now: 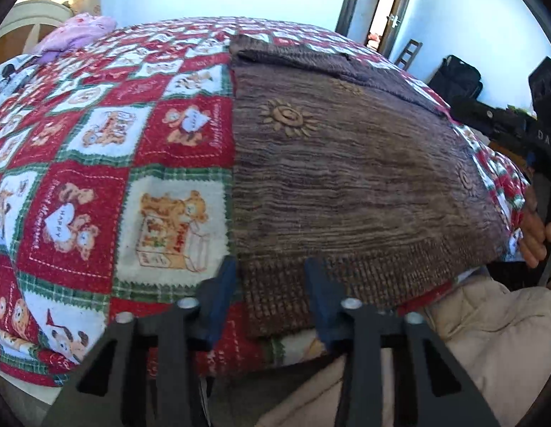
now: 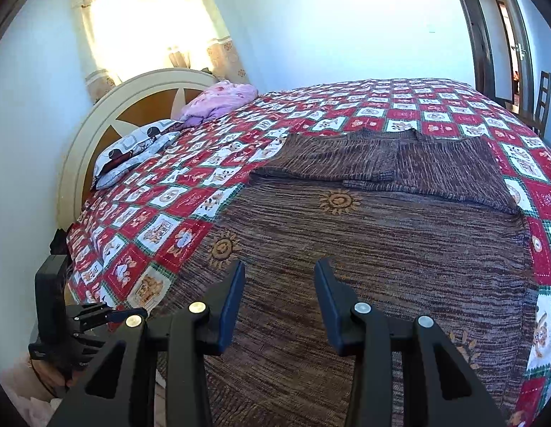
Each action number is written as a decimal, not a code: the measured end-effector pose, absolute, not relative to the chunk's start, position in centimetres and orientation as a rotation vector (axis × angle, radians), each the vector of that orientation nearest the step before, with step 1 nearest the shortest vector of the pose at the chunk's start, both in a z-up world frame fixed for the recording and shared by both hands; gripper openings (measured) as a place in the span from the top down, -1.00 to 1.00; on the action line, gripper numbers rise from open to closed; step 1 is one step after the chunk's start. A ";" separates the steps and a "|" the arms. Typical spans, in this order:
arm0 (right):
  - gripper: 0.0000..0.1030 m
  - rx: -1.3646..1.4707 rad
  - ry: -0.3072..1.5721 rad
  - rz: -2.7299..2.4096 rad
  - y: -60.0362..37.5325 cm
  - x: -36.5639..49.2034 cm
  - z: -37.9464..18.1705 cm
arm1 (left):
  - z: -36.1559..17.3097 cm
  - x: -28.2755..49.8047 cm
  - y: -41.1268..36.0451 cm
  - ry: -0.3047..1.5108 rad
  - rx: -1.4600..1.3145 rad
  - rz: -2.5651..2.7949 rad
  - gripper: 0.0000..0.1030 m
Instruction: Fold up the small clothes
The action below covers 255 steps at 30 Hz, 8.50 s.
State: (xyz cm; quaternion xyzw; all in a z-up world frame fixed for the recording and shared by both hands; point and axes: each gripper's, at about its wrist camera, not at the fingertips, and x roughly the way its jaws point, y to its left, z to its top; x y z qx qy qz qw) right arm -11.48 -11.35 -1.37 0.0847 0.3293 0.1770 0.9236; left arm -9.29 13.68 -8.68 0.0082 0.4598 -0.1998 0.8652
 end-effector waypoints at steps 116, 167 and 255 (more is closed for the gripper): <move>0.46 0.208 0.947 -0.008 -28.0 -13.2 -6.7 | -7.0 10.6 7.7 0.933 -0.186 -0.618 0.86; 0.90 -0.164 0.769 -0.304 -33.9 20.4 -5.2 | -7.3 32.9 4.3 0.910 -0.174 -0.236 0.74; 0.31 0.260 0.809 0.213 -13.5 6.6 -6.2 | -9.6 10.1 10.5 0.704 -0.706 -0.175 0.71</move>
